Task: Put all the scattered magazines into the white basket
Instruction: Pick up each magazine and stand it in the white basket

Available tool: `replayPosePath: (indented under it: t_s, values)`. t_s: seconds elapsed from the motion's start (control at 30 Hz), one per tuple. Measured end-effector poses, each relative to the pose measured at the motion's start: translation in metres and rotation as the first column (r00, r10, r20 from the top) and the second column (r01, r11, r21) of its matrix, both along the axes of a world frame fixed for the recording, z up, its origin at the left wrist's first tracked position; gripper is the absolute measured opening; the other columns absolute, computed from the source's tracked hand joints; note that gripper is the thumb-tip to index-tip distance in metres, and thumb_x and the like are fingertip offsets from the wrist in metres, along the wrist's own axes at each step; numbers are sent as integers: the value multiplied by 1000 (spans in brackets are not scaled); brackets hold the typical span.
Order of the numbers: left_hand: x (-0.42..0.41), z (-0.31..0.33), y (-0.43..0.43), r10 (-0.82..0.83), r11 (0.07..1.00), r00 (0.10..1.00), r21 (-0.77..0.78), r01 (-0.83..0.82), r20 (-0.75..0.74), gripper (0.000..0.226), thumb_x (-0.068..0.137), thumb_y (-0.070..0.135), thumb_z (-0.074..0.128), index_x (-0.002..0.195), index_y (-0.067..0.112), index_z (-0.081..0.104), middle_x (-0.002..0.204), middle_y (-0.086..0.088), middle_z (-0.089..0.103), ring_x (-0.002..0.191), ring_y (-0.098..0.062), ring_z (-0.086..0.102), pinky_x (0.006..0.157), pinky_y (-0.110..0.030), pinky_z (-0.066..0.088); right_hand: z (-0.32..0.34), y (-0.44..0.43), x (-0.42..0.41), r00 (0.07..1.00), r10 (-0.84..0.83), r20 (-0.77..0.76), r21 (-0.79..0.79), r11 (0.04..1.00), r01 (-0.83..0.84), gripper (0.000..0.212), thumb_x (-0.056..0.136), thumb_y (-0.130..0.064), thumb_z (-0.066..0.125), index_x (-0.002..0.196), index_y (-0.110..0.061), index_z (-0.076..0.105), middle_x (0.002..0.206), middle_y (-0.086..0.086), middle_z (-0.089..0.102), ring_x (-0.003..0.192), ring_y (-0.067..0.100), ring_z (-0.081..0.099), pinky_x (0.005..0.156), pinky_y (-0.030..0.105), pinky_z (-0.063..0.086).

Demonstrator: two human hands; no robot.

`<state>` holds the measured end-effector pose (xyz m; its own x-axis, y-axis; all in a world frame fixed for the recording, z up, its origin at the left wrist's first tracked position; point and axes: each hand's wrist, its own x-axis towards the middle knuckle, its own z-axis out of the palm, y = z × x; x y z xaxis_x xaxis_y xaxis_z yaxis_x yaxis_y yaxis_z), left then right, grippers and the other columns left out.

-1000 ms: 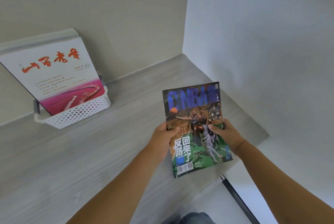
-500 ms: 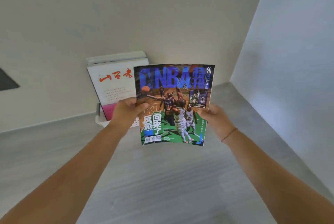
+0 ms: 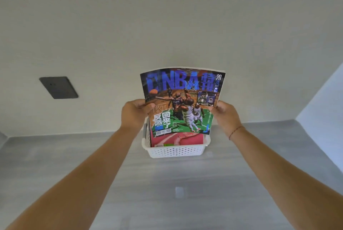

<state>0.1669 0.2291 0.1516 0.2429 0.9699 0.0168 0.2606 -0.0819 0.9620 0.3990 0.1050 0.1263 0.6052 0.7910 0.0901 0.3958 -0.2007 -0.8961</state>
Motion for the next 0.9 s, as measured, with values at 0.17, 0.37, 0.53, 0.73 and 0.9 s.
replayPosePath:
  t_s: [0.17,0.37,0.53,0.73,0.9]
  values:
    - [-2,-28,15,146,988,985,-67,-140,96,25,74,13,76,54,25,68,55,9,69,62,-20,65,74,-40,58,-11,23,-5,1000,-9,-6,3,1000,9,20,90,-14,54,93,4,63,95,32,66,89,49,60,80,56,52]
    - [-8,-50,25,229,971,963,-108,-215,143,26,72,11,77,54,24,64,52,10,68,62,-21,66,60,-26,56,-13,33,-15,999,26,21,16,1000,-27,19,90,-18,54,84,-4,64,86,33,64,63,39,54,64,41,50]
    - [-13,-58,34,268,962,957,-81,-260,110,23,72,19,78,56,24,63,66,2,69,74,-32,69,78,-46,57,-15,43,-20,1000,19,20,34,999,-20,17,90,-16,54,85,-4,65,88,35,63,67,44,56,64,44,53]
    - [-11,-67,35,223,975,972,-22,-222,71,13,73,20,78,68,26,67,68,5,70,59,-12,62,67,-32,55,-36,40,-19,995,-23,-101,-11,1000,22,13,89,-15,56,86,-9,67,92,28,68,90,49,61,80,57,53]
    - [-7,-87,29,204,978,979,-40,-204,-1,11,74,18,77,70,22,68,71,0,71,59,-9,62,58,-23,48,-55,39,-15,990,-65,-128,-57,997,58,14,88,-15,59,94,-11,70,91,11,74,89,32,68,83,49,55]
